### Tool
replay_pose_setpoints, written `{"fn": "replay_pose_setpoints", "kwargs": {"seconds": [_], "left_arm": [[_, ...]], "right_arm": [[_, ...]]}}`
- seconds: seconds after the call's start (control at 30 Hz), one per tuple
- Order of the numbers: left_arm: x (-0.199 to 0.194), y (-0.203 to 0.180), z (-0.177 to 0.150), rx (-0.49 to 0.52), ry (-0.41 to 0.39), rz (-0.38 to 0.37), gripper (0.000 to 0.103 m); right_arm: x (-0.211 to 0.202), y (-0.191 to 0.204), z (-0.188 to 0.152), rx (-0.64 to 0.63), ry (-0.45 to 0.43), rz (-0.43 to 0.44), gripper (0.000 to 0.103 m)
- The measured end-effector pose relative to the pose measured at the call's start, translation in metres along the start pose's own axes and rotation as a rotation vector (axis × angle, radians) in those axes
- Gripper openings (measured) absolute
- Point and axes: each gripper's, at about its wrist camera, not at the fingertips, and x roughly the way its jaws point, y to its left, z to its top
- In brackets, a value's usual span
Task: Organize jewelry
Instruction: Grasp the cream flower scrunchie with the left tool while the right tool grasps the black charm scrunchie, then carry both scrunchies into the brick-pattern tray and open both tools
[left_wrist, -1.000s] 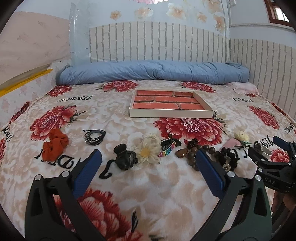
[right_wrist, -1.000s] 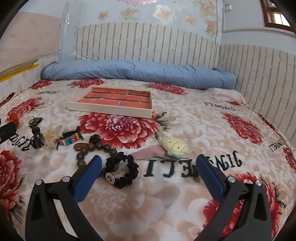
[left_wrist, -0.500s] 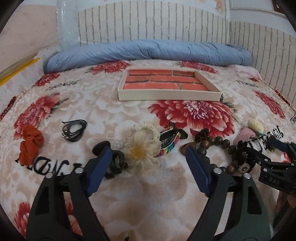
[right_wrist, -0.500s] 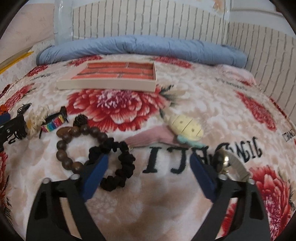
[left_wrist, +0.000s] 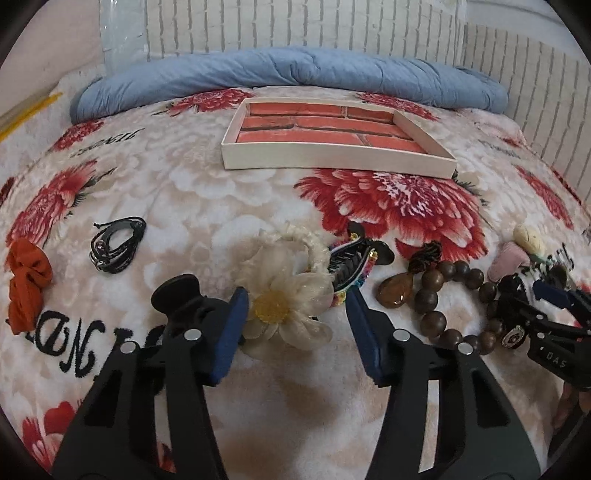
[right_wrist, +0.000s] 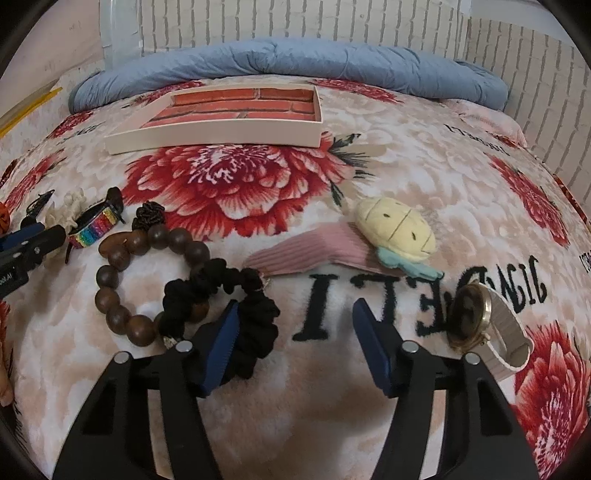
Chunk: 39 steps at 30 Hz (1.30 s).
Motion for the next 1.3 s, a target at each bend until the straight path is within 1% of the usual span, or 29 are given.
{"fn": "replay_pose_setpoints", "kwargs": {"seconds": [0.07, 0.1, 0.2, 0.47, 0.57, 0.73, 0.83, 1.0, 1.17, 1.3], "left_arm": [[0.003, 0.003, 0.001, -0.002, 0.002, 0.002, 0.048], [0.005, 0.003, 0.002, -0.002, 0.009, 0.0, 0.042], [0.009, 0.005, 0.002, -0.003, 0.021, -0.011, 0.037], [0.012, 0.004, 0.003, 0.007, 0.028, -0.01, 0.03], [0.012, 0.007, 0.003, -0.004, 0.027, -0.019, 0.029], [0.011, 0.01, 0.002, -0.017, 0.022, -0.024, 0.025], [0.01, 0.01, 0.002, -0.011, 0.018, -0.017, 0.025], [0.008, 0.009, 0.001, -0.009, 0.014, -0.016, 0.024], [0.0, 0.01, 0.004, -0.014, 0.0, -0.03, 0.023], [-0.008, 0.01, 0.014, -0.019, -0.023, -0.049, 0.023]], "right_arm": [[0.002, 0.001, 0.001, -0.005, 0.006, 0.002, 0.057], [0.003, 0.002, 0.002, -0.007, 0.009, 0.004, 0.054], [0.005, 0.004, 0.002, -0.016, 0.013, 0.003, 0.051], [0.006, 0.009, 0.002, -0.038, 0.016, 0.019, 0.039], [0.006, 0.01, 0.002, -0.044, 0.014, 0.033, 0.033], [0.003, 0.012, 0.001, -0.053, 0.0, 0.051, 0.021], [-0.001, 0.013, 0.001, -0.057, -0.019, 0.055, 0.016], [-0.01, 0.013, 0.002, -0.057, -0.05, 0.061, 0.015], [-0.018, 0.01, 0.013, -0.05, -0.084, 0.076, 0.014], [-0.021, 0.008, 0.027, -0.042, -0.109, 0.088, 0.014]]}}
